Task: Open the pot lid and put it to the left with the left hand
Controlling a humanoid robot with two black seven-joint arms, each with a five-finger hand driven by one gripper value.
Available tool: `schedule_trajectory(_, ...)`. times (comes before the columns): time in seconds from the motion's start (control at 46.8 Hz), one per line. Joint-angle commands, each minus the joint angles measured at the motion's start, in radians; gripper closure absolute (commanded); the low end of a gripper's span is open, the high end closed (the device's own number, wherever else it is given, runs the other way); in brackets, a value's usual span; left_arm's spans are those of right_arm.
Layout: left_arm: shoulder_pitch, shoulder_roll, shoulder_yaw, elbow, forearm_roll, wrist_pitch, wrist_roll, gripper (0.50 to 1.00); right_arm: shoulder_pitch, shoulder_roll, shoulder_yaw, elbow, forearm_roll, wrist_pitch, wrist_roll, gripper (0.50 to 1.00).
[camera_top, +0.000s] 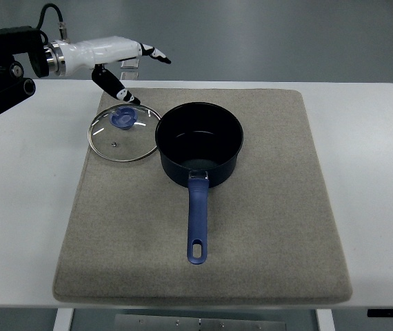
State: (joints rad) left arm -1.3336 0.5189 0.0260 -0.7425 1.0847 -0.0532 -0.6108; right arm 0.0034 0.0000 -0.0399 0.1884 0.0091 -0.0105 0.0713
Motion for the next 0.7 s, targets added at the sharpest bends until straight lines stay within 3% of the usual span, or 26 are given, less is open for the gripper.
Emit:
schedule_trajectory(0.0,0.004,-0.013,-0.037,0.023,-0.116,-0.036,0.000,0.613,0.000,0.000,0.000,0.000,0.000,0.000,-0.001,0.583)
schedule_trajectory(0.214,0.065,-0.079,-0.153,0.144,-0.492,-0.059,0.000,0.609,0.000,0.000,0.000,0.000,0.000,0.000,-0.001,0.583)
schedule_trajectory(0.363,0.079,-0.131,-0.182,0.296,-0.747,-0.063,0.000,0.609,0.000,0.000,0.000,-0.001,0.000,0.000,0.001,0.583)
schedule_trajectory(0.683,0.171,-0.215,-0.232,0.485,-1.127,-0.100,0.000,0.619,0.000,0.000,0.000,0.000,0.000,0.000,-0.001,0.583)
